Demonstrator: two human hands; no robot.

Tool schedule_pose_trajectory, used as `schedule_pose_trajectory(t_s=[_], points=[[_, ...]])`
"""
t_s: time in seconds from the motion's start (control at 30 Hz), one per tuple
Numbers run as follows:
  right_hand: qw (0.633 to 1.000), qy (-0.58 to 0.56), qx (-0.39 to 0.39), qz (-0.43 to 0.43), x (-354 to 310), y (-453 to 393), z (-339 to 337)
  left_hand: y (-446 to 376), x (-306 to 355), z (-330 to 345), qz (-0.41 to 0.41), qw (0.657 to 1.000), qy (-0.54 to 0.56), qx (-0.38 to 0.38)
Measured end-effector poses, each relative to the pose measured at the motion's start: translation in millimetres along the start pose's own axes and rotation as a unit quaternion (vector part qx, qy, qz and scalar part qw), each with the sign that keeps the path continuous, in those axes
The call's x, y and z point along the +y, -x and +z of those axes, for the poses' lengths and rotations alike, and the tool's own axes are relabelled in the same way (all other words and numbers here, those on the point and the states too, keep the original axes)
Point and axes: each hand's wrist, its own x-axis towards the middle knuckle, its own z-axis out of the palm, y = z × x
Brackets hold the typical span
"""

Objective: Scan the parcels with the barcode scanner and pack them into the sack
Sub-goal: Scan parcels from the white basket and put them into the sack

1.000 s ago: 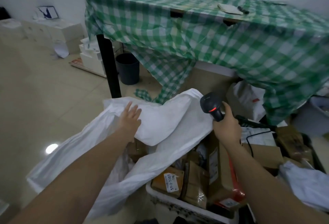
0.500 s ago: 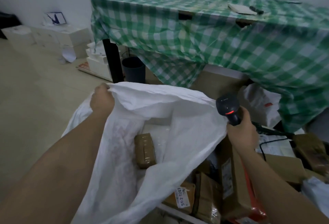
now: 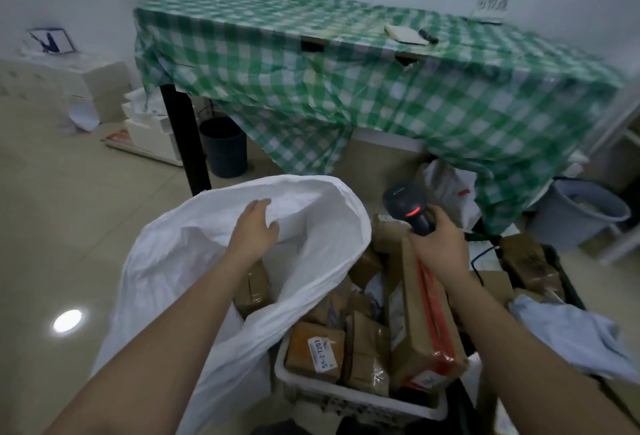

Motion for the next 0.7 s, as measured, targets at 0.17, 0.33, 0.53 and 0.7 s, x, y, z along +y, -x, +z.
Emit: schedule_pose_trajectory(t_s=[0.17, 0.33, 0.53, 0.7], points=[[0.995, 0.091, -0.015, -0.023, 21.5, 22.3, -59.1, 49.2, 72.3, 28.8, 0.085, 0.995, 0.033, -0.045], [0.992, 0.123, -0.033, 0.012, 61.0, 46.6, -101.4, 89.7, 126.6, 76.7, 0.108, 0.984, 0.071, -0.122], [0.993, 0.093, -0.044, 0.061, 122.0, 64.9, -117.2, 114.3, 148.6, 149.5, 0.072, 0.961, 0.036, -0.266], [0.995, 0.057, -0.061, 0.061, 143.6, 61.1, -104.3, 127.0, 156.4, 209.6, 0.120, 0.936, -0.098, -0.316]])
